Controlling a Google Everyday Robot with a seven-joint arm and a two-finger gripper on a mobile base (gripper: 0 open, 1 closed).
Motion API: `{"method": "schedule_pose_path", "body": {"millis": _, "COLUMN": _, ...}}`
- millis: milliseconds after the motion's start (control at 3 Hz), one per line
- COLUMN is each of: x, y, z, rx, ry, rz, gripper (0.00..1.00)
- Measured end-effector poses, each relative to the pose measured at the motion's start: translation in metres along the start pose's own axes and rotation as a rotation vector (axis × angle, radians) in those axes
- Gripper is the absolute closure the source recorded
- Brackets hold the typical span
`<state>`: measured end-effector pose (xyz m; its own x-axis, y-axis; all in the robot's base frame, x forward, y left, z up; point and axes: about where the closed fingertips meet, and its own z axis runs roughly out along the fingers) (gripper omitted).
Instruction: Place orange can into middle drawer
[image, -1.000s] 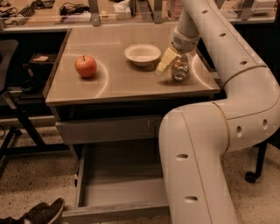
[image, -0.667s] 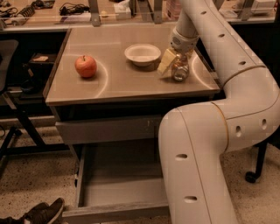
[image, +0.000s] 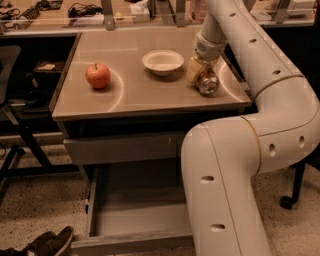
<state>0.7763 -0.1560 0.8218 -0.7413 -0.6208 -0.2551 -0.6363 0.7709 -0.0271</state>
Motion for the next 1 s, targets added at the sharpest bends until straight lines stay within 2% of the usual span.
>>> {"method": "schedule_pose_path", "body": {"millis": 333, "x": -0.0001, "y": 0.0, "z": 0.0, "rx": 0.0, "ry": 0.0, "rz": 0.0, "gripper": 0.89}}
{"method": "schedule_pose_path", "body": {"millis": 667, "x": -0.0073, "y": -0.0016, "z": 0.0012, "rx": 0.009, "ry": -0.023, "rz": -0.019, "gripper": 1.0}}
{"method": "schedule_pose_path", "body": {"millis": 1000, "x": -0.0031, "y": -0.0015, "z": -0.0084, "rx": 0.011, "ry": -0.031, "rz": -0.048, "gripper": 1.0}}
